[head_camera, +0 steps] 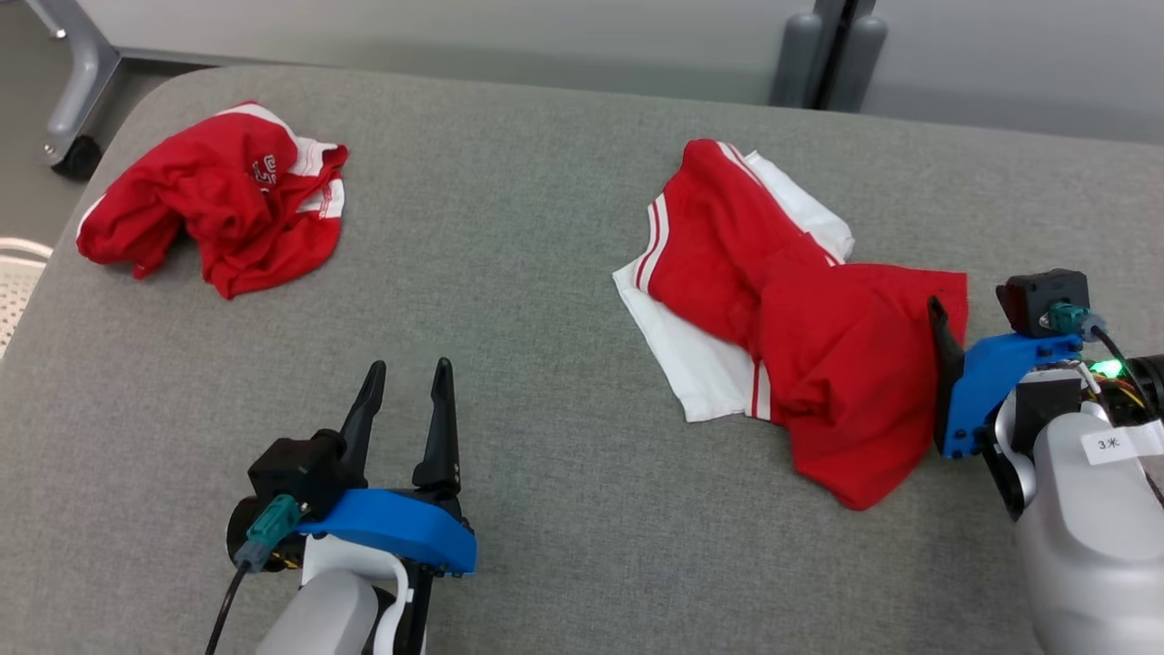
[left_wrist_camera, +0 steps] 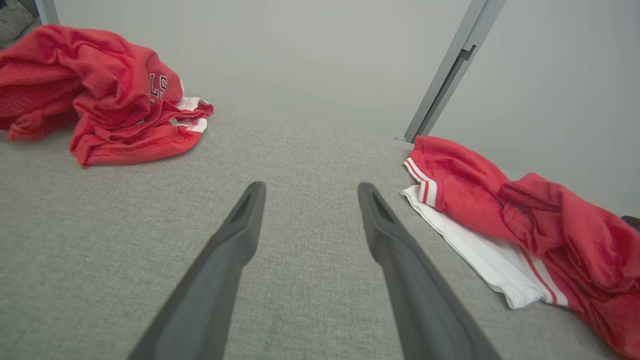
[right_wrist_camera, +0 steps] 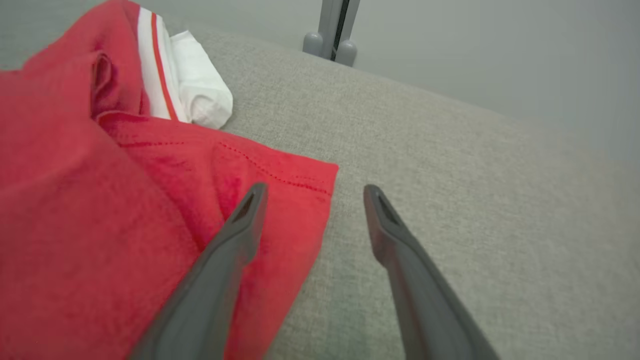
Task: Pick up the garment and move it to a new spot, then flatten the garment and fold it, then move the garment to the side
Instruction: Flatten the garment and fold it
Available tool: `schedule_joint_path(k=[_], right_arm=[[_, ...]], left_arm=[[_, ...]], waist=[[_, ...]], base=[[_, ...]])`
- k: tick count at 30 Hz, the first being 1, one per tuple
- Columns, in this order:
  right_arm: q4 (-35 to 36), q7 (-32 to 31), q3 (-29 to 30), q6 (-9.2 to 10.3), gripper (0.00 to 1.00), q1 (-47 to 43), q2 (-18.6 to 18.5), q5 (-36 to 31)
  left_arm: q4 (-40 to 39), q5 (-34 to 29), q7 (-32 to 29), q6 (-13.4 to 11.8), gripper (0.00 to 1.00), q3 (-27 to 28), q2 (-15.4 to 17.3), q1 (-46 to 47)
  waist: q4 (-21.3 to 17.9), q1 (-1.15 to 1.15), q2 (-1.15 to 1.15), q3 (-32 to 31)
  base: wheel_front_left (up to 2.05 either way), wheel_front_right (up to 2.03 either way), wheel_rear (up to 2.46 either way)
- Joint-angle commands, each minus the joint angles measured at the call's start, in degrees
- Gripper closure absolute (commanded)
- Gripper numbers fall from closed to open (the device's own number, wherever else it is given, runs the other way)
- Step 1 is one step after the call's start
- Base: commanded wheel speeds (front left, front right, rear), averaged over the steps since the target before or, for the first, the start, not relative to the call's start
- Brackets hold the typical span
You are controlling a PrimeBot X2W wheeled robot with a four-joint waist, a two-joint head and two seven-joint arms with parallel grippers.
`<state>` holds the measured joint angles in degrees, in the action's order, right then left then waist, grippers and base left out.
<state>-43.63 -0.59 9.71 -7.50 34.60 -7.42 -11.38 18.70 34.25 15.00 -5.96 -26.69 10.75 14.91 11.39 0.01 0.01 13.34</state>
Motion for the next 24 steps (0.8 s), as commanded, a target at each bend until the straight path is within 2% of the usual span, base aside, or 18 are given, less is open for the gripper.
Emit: schedule_joint_path(k=[1, 5, 6, 7, 9, 10, 11, 18, 24], right_arm=[[-2.29, -0.92, 0.31, 0.01, 0.0, 1.94, -0.75, 0.96], [-8.83, -2.34, -0.23, 0.0, 0.02, 4.25, -1.22, 2.84], [-9.93, -2.5, -0.58, 0.0, 0.25, 4.4, -1.09, 3.14], [-10.9, -2.3, -1.0, 0.0, 0.53, 4.65, -0.99, 3.43], [-11.83, -1.05, -1.81, 0.01, 0.71, 5.4, -1.2, 3.45], [-12.04, -0.17, -2.06, 0.01, 0.95, 5.9, -1.19, 3.53], [-12.18, 0.65, -2.37, 0.01, 1.0, 6.41, -1.16, 3.53], [-11.23, 6.34, -0.95, 0.01, 1.0, 8.94, -2.38, 3.15], [-8.82, 6.38, 5.38, 0.01, 1.0, 7.03, -5.33, 1.83]], left_arm=[[-0.09, -0.3, 0.27, 0.48, 0.0, 0.19, -0.22, 1.31], [0.54, -0.76, 0.27, 0.91, 0.0, 0.68, -0.47, 1.34], [0.62, -0.9, 0.27, 0.96, 0.0, 0.89, -0.45, 1.26], [0.7, -1.05, 0.27, 0.94, 0.0, 1.05, -0.38, 1.1], [0.86, -1.22, 0.27, 0.81, 0.0, 1.14, -0.39, 0.81], [0.99, -1.38, 0.27, 0.84, 0.0, 1.11, -0.36, 0.68], [1.11, -1.54, 0.27, 0.88, 0.0, 1.06, -0.33, 0.56], [1.67, -1.87, 0.23, 0.93, 0.0, 0.64, -0.18, -0.18], [1.46, -1.73, -0.09, 0.61, 0.0, 0.19, 0.21, -0.91]], waist=[[1.97, -0.01, -0.01, 2.24], [2.49, -0.01, -0.01, 2.91], [2.4, -0.01, -0.01, 2.87], [2.23, -0.01, -0.01, 2.78], [1.74, -0.01, -0.01, 2.48], [1.43, -0.01, -0.01, 2.19], [1.12, -0.01, -0.01, 1.9], [-1.2, -0.01, -0.01, -0.56], [-2.28, -0.01, -0.01, -2.03]], base=[[0.0, 0.0, 0.0], [0.0, 0.0, 0.0], [0.0, 0.0, 0.0], [0.0, 0.0, 0.0], [0.0, 0.0, 0.0], [0.0, 0.0, 0.0], [0.0, 0.0, 0.0], [0.0, 0.0, 0.0], [0.0, 0.0, 0.0]])
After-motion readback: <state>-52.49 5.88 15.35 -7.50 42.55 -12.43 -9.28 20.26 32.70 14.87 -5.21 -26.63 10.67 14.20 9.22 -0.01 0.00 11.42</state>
